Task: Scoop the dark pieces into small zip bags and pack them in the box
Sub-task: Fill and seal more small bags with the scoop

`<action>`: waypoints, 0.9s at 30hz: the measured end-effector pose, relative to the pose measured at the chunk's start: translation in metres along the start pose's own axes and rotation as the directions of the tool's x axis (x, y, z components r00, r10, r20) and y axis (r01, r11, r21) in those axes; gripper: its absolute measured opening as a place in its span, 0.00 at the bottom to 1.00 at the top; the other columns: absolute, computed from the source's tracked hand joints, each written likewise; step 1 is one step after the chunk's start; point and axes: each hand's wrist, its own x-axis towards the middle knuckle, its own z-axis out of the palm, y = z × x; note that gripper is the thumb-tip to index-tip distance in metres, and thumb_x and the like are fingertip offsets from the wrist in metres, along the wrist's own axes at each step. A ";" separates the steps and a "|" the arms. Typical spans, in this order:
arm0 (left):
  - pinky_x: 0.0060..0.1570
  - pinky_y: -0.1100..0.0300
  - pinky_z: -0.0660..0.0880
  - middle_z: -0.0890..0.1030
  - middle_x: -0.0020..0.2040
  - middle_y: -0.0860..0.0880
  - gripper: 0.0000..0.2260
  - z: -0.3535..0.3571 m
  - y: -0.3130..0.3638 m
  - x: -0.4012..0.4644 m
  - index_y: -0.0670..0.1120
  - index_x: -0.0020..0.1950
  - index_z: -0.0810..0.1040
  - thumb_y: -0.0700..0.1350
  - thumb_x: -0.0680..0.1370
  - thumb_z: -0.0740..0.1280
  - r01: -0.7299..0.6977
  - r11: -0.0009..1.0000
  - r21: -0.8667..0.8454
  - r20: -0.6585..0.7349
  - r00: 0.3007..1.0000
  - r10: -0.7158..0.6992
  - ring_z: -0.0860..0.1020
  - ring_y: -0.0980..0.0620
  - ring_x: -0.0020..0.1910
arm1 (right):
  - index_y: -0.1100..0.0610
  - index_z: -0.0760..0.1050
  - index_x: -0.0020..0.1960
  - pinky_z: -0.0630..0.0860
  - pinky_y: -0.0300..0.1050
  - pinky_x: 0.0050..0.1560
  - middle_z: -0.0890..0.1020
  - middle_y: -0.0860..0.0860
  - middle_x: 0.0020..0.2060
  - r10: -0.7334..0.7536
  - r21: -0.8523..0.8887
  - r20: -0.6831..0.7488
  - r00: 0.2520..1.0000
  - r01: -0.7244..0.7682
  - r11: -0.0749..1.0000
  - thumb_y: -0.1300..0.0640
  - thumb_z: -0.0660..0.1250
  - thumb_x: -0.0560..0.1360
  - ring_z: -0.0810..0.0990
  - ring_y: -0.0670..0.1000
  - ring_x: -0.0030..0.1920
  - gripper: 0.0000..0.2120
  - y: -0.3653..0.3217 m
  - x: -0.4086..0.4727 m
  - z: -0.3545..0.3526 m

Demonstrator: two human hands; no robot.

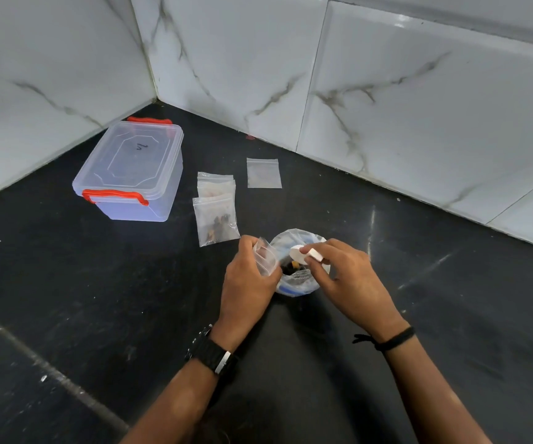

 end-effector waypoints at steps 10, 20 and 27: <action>0.48 0.56 0.76 0.72 0.51 0.53 0.23 0.003 0.005 -0.001 0.49 0.58 0.63 0.52 0.72 0.72 0.133 0.988 0.080 0.089 0.986 -0.140 0.76 0.51 0.49 | 0.56 0.81 0.52 0.80 0.48 0.43 0.82 0.50 0.45 0.040 0.035 -0.033 0.999 -0.039 0.999 0.61 0.66 0.77 0.80 0.48 0.41 0.07 0.011 -0.003 0.012; 0.42 0.63 0.74 0.73 0.45 0.56 0.17 0.007 0.003 -0.004 0.49 0.55 0.66 0.43 0.72 0.71 0.159 0.982 -0.098 0.089 0.985 -0.151 0.74 0.58 0.43 | 0.57 0.80 0.54 0.79 0.50 0.44 0.83 0.52 0.45 0.039 0.040 -0.013 0.999 -0.038 0.998 0.60 0.64 0.78 0.81 0.51 0.43 0.09 0.010 -0.003 0.013; 0.35 0.71 0.68 0.75 0.45 0.54 0.17 0.007 0.001 0.002 0.47 0.54 0.68 0.41 0.71 0.71 0.184 0.971 -0.156 0.053 0.983 -0.178 0.75 0.55 0.42 | 0.58 0.79 0.58 0.79 0.51 0.43 0.82 0.53 0.47 -0.010 -0.018 0.020 1.000 0.011 1.000 0.65 0.65 0.75 0.81 0.55 0.44 0.13 0.014 -0.012 0.024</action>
